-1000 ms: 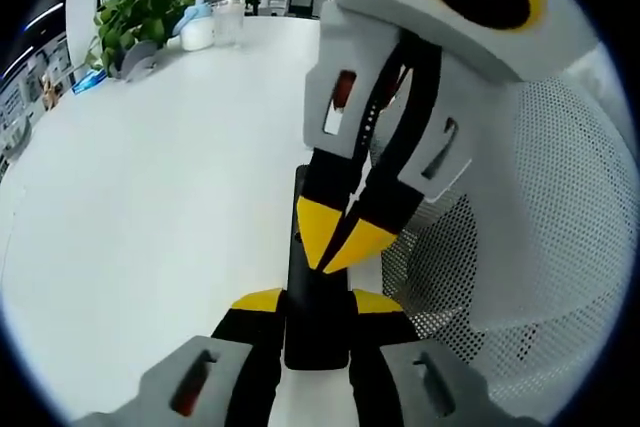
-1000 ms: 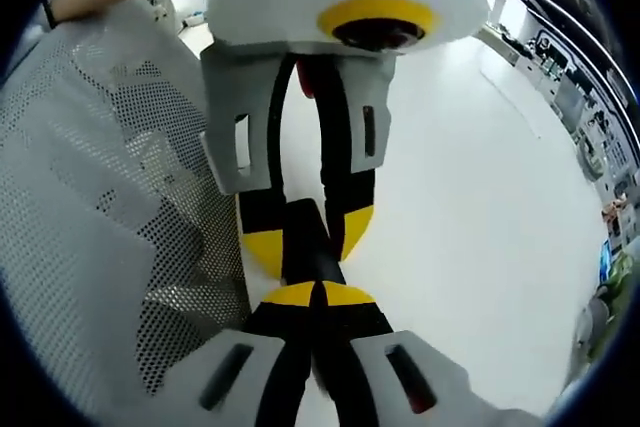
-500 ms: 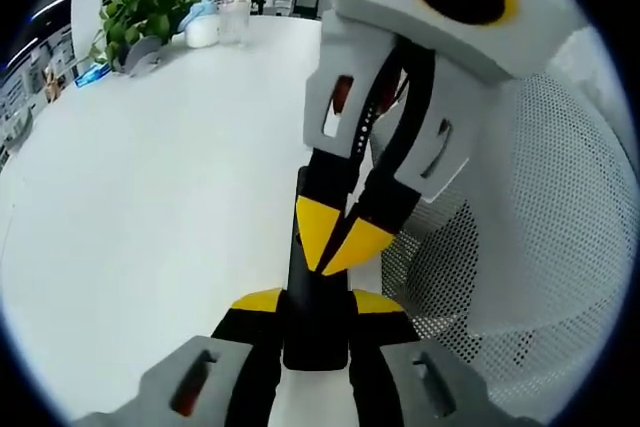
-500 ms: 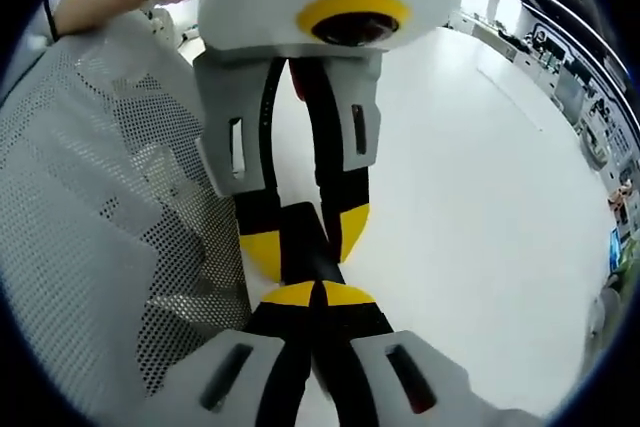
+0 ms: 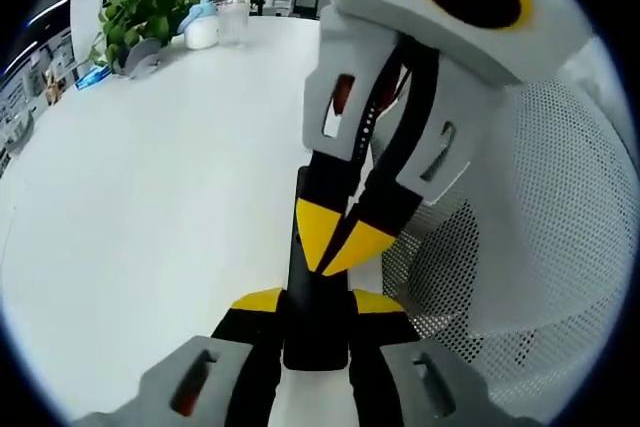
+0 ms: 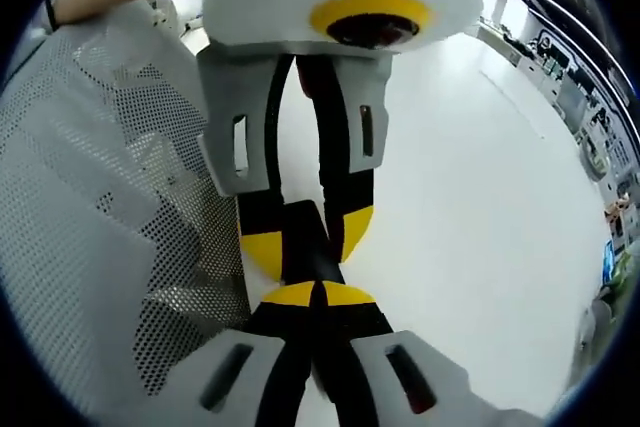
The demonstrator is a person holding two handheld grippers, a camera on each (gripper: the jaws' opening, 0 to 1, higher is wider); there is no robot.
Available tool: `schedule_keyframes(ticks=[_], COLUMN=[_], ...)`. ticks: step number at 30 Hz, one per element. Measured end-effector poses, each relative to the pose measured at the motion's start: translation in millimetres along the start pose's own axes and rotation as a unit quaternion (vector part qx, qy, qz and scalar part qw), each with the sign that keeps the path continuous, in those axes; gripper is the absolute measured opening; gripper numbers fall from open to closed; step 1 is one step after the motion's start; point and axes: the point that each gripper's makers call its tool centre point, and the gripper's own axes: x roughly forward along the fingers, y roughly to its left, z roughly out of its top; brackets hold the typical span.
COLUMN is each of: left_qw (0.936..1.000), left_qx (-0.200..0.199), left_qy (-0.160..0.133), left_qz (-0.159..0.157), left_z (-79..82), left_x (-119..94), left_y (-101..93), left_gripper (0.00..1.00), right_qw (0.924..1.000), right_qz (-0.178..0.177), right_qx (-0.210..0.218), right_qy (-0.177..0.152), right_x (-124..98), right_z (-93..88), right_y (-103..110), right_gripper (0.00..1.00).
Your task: Press the specified remote control buttons in sequence, fully releasing each button before pressing the next.
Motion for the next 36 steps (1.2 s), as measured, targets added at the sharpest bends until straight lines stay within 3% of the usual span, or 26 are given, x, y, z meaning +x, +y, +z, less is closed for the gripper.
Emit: schedule_keyframes(ticks=[3, 10, 17, 23, 36], left_qw=[1.0, 0.9999, 0.9998, 0.9998, 0.9999], left_qx=[-0.008, -0.013, -0.015, -0.013, -0.009], left_qy=[-0.005, -0.01, -0.012, -0.012, -0.011], left_qz=[-0.001, -0.004, -0.003, -0.001, 0.001], left_z=[0.3, 0.6, 0.9, 1.0, 1.0], left_x=[-0.1, 0.1, 0.3, 0.6, 0.3], left_y=[0.6, 0.5, 0.5, 0.4, 0.6], left_gripper=[0.19, 0.19, 0.19, 0.19, 0.19], right_qw=[0.9987, 0.9977, 0.9998, 0.9992, 0.9986], right_qz=[0.007, 0.003, 0.011, 0.003, 0.0], right_qx=[-0.049, -0.067, -0.014, -0.04, -0.051], right_qy=[0.011, 0.013, -0.006, 0.002, 0.012], right_x=[-0.3, 0.1, -0.6, -0.6, -0.5], right_z=[-0.1, -0.5, -1.2, -0.4, 0.0], right_y=[0.4, 0.4, -2.2, 0.3, -0.7], right_gripper=[0.0, 0.0, 0.0, 0.0, 0.0])
